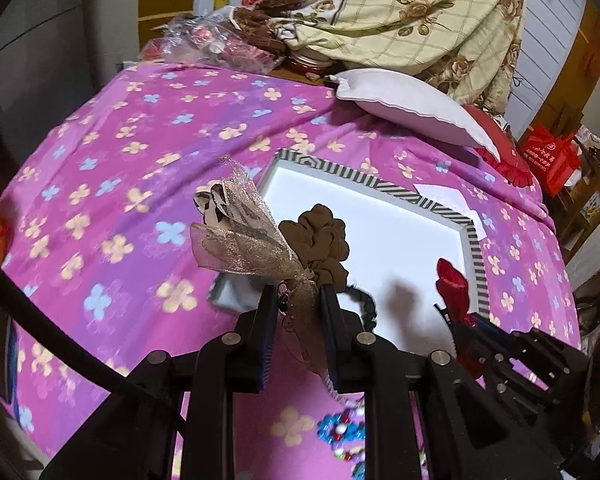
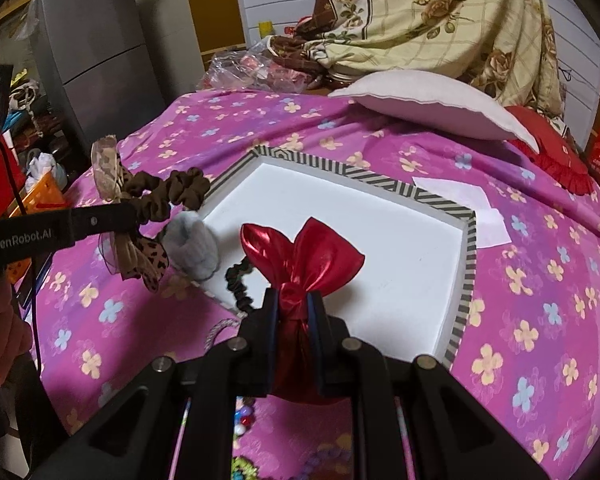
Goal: Organize jewelry
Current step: 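Carry both bows into the white tray and open both tools to release them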
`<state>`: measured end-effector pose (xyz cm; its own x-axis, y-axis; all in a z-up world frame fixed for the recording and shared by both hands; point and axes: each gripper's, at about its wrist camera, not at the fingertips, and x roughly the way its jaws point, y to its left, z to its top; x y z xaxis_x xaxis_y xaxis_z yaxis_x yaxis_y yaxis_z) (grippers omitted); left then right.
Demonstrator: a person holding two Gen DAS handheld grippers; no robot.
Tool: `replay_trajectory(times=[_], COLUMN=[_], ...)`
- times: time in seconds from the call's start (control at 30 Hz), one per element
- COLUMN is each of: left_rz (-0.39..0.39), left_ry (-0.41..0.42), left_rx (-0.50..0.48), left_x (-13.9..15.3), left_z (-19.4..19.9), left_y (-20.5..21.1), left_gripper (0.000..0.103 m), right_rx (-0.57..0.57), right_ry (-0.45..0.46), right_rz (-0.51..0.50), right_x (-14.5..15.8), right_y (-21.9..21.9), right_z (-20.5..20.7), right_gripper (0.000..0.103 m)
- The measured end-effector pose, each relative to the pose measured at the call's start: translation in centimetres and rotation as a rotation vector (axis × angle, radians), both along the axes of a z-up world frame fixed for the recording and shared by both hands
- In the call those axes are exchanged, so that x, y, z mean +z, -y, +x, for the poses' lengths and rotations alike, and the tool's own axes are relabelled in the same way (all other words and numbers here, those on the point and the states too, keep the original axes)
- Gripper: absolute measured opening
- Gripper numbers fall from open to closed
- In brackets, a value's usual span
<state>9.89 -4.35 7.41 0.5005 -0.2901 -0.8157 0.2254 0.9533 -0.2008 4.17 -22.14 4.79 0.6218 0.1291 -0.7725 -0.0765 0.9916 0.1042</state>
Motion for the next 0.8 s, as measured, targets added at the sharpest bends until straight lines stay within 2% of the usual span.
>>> replay_trajectory(times=[0.33,0.6,0.8], left_rz=[0.002,0.037,0.052], left_ry=[-0.067,-0.115,-0.12], left_rx=[0.014,0.057,0.069], left_x=[-3.1,-6.3,-7.3], left_z=[5.9,8.2,8.8], left_y=[1.9,1.4,1.0], left_gripper=[0.034,0.034,0.034], right_rx=[-0.015,-0.009,-0.02], right_ry=[-0.068,-0.118,-0.168], right_rz=[0.021,0.015,0.02], right_x=[-2.9,-5.2,-7.1], right_y=[-0.2,-1.4,-2.0], right_z=[4.8,8.7,11.1], right_gripper=[0.014,0.014,0.015])
